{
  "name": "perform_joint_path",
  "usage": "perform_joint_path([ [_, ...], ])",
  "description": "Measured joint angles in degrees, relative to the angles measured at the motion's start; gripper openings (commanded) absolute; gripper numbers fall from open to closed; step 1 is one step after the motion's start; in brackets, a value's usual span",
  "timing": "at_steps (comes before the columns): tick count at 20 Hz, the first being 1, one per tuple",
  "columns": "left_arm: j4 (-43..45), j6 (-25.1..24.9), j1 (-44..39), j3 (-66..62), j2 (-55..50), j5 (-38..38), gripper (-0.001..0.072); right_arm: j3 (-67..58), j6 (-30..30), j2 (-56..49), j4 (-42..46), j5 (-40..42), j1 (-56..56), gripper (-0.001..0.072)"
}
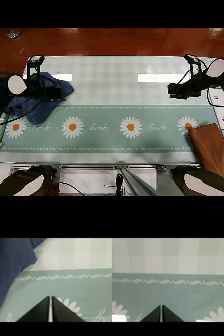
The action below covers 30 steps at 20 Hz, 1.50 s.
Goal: Fold the shirts.
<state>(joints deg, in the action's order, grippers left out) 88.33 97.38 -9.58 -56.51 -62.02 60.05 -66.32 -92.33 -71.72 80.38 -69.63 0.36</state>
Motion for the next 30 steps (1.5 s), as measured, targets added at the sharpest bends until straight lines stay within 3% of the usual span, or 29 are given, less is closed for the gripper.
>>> perform_joint_path([
  [4, 8.59, -0.44, 1.46, -0.22, -0.7, -6.99, 0.0704, 0.04, 1.09, -0.9, 1.7, 3.3, 0.0, 0.0623],
  [8, 17.77, 4.96, 11.58, -0.42, -2.69, -14.14, 0.0702, 0.07, 3.02, -1.03, 2.38, 0.09, 0.0, 0.0623],
  [12, 16.41, 7.43, 23.21, -0.5, -9.66, -11.8, 0.0701, 0.07, 3.3, 0.66, 0.96, -0.72, 0.17, 0.0623],
  [15, 10.99, 6.29, 26.99, -0.52, -15.08, -8.98, 0.0688, 0.07, 2.45, 2.8, -0.83, -0.52, 0.22, 0.0623],
  [16, 8.76, 4.83, 27.39, -0.52, -16.5, -8.57, 0.0653, 0.07, 2.05, 3.85, -1.25, -0.46, 0.22, 0.0623],
  [18, 3.58, 1.36, 27.52, -0.57, -18.67, -7.48, 0.0017, 0.04, 1.42, 6.43, -1.57, -0.04, 0.22, 0.0623],
  [24, -18.29, -12.76, 27.1, -9.2, -17.55, -0.81, 0.0025, -4.33, 0.09, 15.87, 1.97, 0.55, 0.15, 0.0623],
  [27, -29.57, -16.72, 26.8, -18.32, -12.39, -0.04, 0.0025, -7.52, -0.31, 20.63, 3.43, 0.55, 0.15, 0.0623],
  [30, -35.28, -18.34, 25.66, -28.98, -7.37, -0.02, 0.0025, -8.98, -0.17, 24.9, 3.5, 0.5, 0.15, 0.0623],
])
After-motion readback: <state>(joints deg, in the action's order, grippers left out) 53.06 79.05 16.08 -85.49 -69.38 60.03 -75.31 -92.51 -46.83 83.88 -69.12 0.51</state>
